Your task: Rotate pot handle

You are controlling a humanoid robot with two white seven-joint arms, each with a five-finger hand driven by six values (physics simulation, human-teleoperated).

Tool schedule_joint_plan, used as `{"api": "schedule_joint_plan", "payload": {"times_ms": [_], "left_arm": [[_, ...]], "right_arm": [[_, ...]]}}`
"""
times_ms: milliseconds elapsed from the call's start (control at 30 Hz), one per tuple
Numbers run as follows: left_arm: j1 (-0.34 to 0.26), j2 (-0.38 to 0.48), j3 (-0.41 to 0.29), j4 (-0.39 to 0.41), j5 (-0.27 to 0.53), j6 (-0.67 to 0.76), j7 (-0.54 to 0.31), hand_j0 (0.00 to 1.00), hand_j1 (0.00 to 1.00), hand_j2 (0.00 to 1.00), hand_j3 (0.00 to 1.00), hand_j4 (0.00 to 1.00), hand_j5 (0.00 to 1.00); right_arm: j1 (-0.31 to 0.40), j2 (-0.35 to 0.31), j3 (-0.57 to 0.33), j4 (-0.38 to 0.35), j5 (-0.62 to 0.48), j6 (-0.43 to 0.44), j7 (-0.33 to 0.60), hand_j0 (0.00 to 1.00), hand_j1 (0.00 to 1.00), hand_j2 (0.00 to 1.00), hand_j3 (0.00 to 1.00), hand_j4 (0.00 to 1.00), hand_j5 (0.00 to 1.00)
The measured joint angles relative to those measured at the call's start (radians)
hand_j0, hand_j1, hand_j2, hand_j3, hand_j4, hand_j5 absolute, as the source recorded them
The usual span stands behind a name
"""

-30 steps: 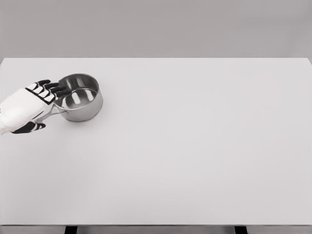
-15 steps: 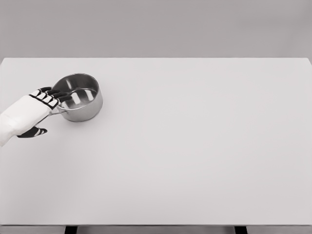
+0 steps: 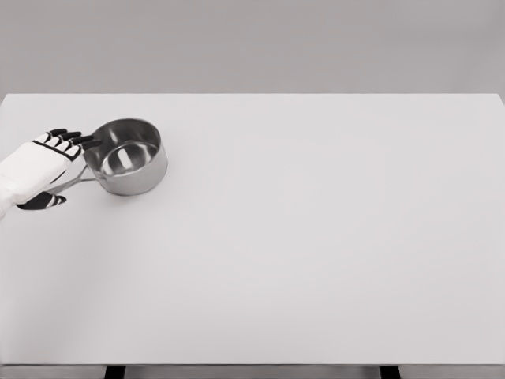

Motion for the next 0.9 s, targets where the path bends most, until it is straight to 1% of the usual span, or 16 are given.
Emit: {"api": "schedule_joint_plan", "payload": {"times_ms": [200,400,467,600,900], "left_arm": [[-0.018,0.000,0.000,0.023,0.000,0.008,0.000,1.00,1.00,1.00,1.00,1.00,1.00],[-0.055,0.000,0.000,0.056,0.000,0.010,0.000,1.00,1.00,1.00,1.00,1.00,1.00],[-0.058,0.000,0.000,0.071,0.000,0.010,0.000,1.00,1.00,1.00,1.00,1.00,1.00],[-0.086,-0.001,-0.001,0.104,0.000,0.010,0.000,1.00,1.00,1.00,1.00,1.00,1.00],[-0.170,-0.020,-0.012,0.178,0.002,0.011,0.000,1.00,1.00,1.00,1.00,1.00,1.00]], "right_arm": [[0.000,0.000,0.000,0.000,0.000,0.000,0.000,1.00,1.00,1.00,1.00,1.00,1.00],[0.000,0.000,0.000,0.000,0.000,0.000,0.000,1.00,1.00,1.00,1.00,1.00,1.00],[0.000,0.000,0.000,0.000,0.000,0.000,0.000,1.00,1.00,1.00,1.00,1.00,1.00],[0.000,0.000,0.000,0.000,0.000,0.000,0.000,1.00,1.00,1.00,1.00,1.00,1.00],[0.000,0.000,0.000,0.000,0.000,0.000,0.000,1.00,1.00,1.00,1.00,1.00,1.00]]}}
